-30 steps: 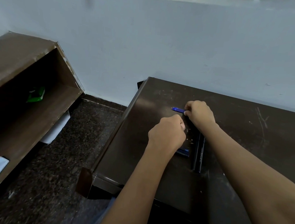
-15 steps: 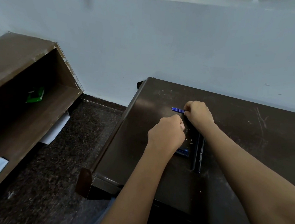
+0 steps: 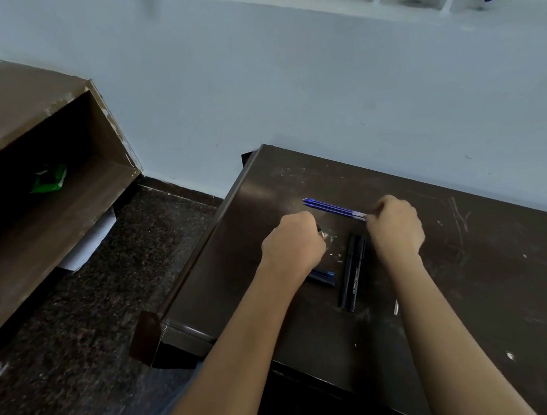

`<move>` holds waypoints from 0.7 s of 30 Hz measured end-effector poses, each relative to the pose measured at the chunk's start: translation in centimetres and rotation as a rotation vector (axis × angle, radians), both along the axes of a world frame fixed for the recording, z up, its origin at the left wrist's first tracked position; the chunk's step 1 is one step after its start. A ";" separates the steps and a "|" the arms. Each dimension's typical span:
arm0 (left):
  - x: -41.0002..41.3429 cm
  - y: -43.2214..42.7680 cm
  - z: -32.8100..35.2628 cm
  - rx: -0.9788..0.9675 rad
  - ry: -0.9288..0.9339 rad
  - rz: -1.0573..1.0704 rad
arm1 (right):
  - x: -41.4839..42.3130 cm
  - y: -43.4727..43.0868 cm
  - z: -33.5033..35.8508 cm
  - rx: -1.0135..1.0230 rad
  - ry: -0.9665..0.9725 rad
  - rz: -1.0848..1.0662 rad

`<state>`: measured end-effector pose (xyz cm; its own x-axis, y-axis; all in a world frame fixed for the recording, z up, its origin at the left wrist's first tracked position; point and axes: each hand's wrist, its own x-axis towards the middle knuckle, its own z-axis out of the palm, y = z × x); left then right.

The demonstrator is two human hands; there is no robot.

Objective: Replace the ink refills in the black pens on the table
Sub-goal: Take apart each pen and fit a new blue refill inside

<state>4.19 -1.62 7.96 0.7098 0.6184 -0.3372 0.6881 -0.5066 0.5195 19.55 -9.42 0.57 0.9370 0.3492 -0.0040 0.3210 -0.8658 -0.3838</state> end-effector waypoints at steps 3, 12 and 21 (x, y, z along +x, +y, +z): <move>-0.2 -0.1 0.3 -0.022 -0.022 0.026 | 0.2 -2.8 0.1 -0.200 0.185 -0.212; -0.4 -0.2 0.9 -0.176 -0.084 0.240 | -1.0 -6.0 -0.3 -0.412 0.448 -0.216; -0.3 -0.5 0.9 -0.218 0.000 0.136 | -2.1 -4.4 2.0 0.320 0.370 0.023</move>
<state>3.91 -2.09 8.90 0.6253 0.6210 -0.4727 0.7421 -0.2858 0.6063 17.41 -13.86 2.59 0.8850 0.4079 -0.2243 0.1307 -0.6801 -0.7214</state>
